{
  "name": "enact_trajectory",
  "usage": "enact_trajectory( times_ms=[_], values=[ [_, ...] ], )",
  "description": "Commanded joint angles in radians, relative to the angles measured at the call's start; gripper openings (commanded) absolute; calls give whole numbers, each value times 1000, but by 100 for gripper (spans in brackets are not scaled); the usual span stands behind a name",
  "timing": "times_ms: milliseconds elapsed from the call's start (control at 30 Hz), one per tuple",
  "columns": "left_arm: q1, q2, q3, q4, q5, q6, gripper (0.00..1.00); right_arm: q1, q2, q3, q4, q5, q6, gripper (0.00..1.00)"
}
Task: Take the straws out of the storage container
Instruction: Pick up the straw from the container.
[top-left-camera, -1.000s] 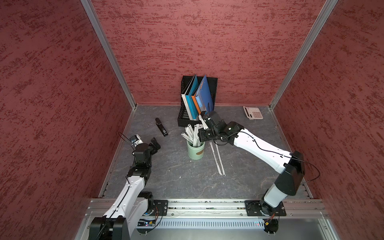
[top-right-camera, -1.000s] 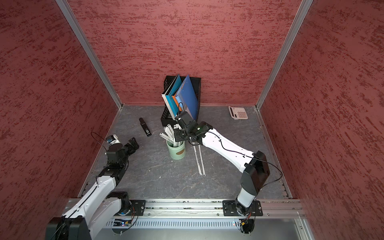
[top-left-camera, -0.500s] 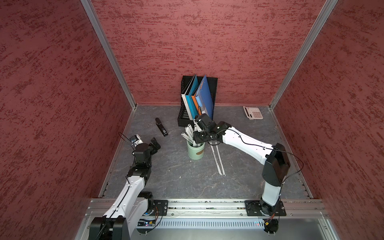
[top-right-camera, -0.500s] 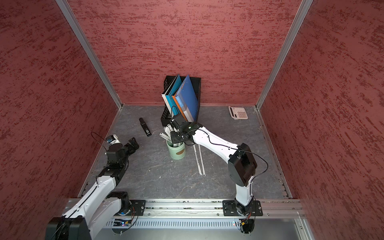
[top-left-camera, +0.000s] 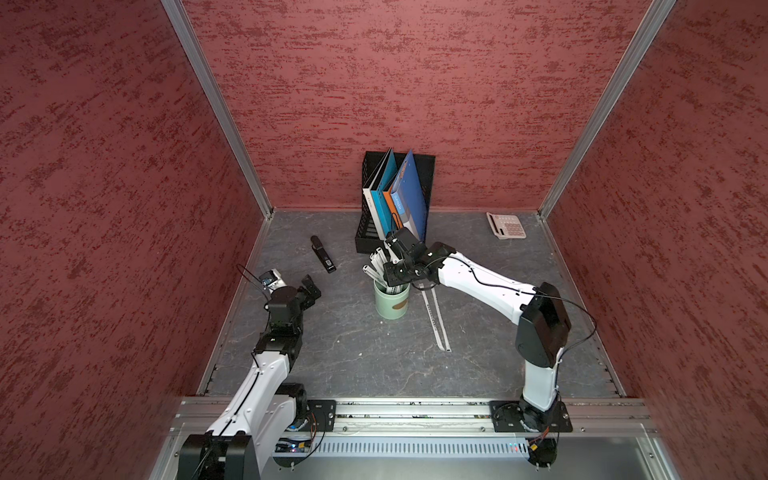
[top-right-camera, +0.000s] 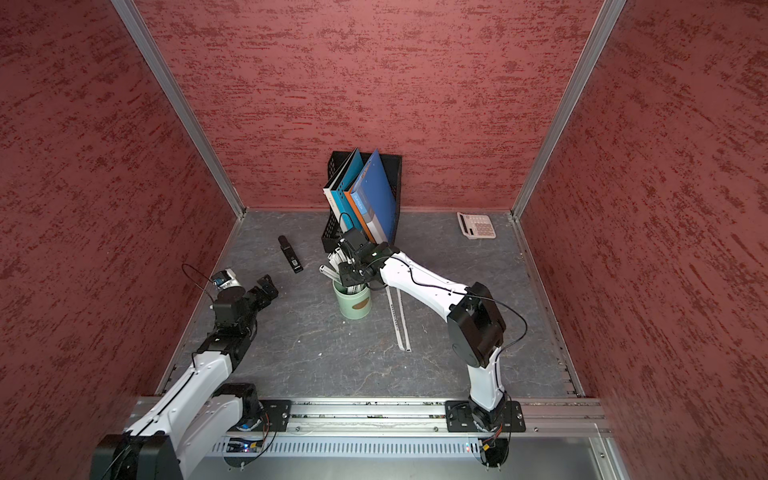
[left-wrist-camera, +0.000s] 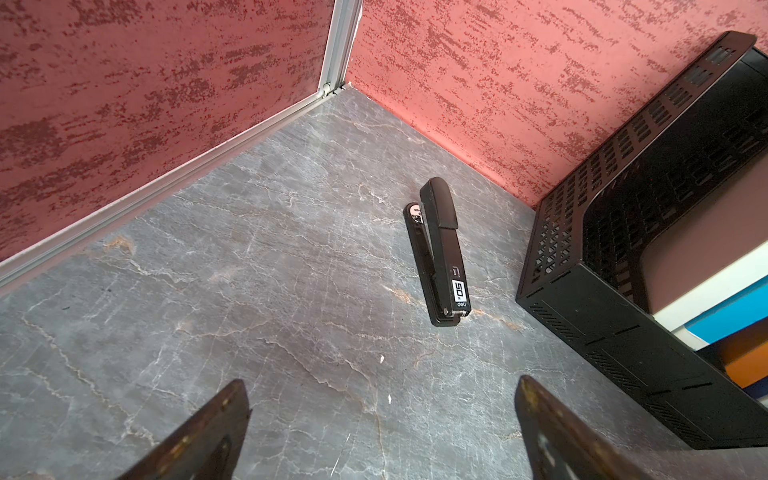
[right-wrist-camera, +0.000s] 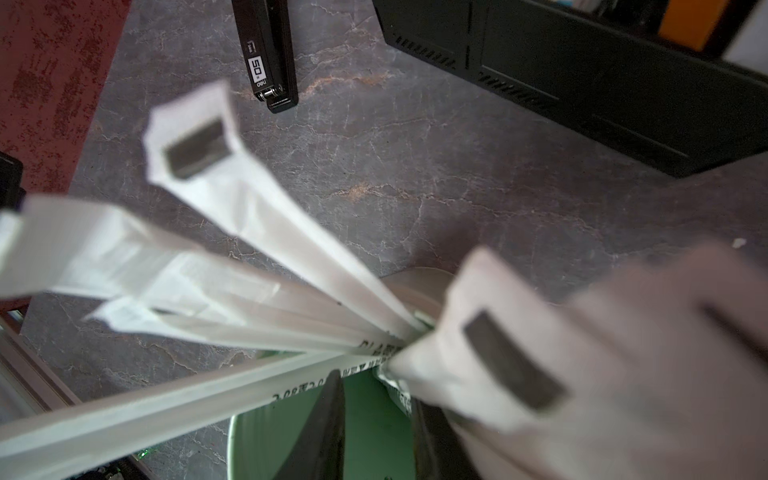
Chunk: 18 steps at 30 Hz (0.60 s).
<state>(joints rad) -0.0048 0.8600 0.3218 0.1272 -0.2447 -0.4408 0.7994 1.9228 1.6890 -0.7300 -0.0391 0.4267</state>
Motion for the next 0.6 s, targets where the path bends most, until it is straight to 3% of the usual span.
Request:
enact_trajectory(
  times_ms=[0, 100, 567],
  values=[
    [5, -4, 23, -6, -3, -6, 100, -8, 15, 31, 17, 18, 7, 25],
    [5, -4, 23, -6, -2, -6, 99, -9, 25, 30, 22, 17, 7, 25],
    [6, -2, 23, -5, -2, -6, 100, -12, 2, 0, 69, 22, 4, 5]
  ],
)
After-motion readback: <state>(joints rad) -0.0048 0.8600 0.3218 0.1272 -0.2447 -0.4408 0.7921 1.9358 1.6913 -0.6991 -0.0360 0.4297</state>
